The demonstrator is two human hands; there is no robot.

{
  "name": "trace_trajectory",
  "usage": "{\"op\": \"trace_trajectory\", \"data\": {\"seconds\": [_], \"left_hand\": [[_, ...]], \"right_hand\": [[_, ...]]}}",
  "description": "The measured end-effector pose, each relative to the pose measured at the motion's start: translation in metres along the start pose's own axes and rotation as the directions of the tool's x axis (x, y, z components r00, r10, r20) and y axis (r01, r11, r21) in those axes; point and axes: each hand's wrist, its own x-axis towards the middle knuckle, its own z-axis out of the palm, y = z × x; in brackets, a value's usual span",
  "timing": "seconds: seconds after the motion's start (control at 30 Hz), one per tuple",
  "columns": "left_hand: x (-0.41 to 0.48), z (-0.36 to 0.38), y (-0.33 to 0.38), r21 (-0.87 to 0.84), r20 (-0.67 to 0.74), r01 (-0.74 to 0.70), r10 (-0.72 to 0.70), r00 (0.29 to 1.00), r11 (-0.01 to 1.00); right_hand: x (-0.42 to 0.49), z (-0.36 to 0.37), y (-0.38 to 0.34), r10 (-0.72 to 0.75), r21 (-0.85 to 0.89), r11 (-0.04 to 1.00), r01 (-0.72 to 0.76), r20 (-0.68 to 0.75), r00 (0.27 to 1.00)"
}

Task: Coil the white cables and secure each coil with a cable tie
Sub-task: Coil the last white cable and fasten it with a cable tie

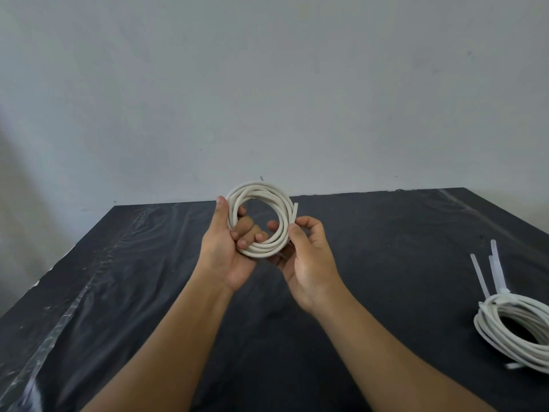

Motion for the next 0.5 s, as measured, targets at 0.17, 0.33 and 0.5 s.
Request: {"op": "trace_trajectory", "data": {"seconds": [0.17,0.33,0.5], "left_hand": [[-0.002,0.001,-0.016,0.275,-0.040,-0.024,0.036,0.999,0.961],[-0.006,-0.005,-0.036,0.495,-0.023,-0.063,0.086,0.996,0.866],[-0.008,-0.016,-0.035,0.391,0.015,0.103,-0.118,0.993,0.915]], "right_hand": [[0.007,-0.010,-0.004,0.001,-0.109,0.994,-0.010,-0.086,0.996],[0.016,-0.023,0.005,-0.204,-0.541,0.832,0.123,-0.092,0.975],[0.025,-0.042,0.002,-0.274,-0.728,0.659,0.187,-0.001,0.962]]}}
